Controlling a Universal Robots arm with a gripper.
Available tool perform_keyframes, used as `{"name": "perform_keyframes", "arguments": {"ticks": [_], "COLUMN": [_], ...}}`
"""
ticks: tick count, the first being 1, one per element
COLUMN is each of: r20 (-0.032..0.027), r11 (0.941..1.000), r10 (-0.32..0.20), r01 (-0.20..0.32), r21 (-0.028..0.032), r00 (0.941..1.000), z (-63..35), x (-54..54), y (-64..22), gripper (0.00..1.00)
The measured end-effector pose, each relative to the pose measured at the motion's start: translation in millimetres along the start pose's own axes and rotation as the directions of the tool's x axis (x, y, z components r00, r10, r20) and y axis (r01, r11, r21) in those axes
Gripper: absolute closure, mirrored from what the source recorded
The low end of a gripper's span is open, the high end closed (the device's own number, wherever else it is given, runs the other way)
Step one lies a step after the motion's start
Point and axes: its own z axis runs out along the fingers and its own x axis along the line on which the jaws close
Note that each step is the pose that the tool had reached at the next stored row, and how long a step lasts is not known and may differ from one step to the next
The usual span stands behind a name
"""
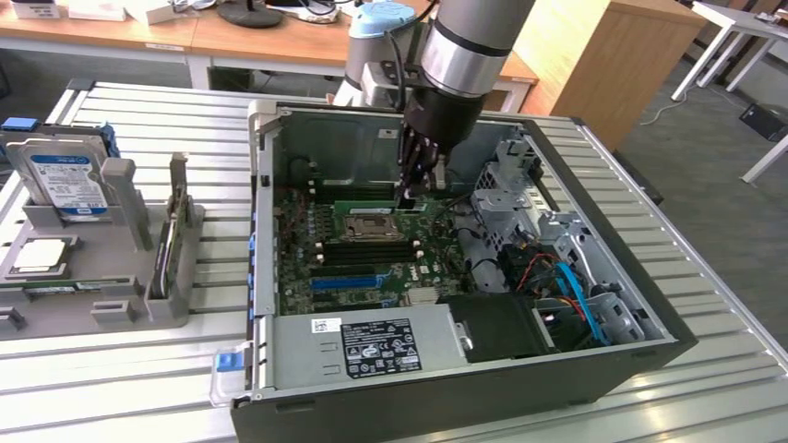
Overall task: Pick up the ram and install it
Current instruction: 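Insert the ram into the slot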
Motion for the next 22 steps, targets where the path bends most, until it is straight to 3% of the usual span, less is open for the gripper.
{"name": "perform_keyframes", "arguments": {"ticks": [22], "r20": [0.0000], "r11": [1.0000], "r10": [0.000], "r01": [0.000], "r21": [0.0002], "r00": [1.0000], "z": [22.5], "x": [0.7], "y": [-1.0], "gripper": [0.88]}}
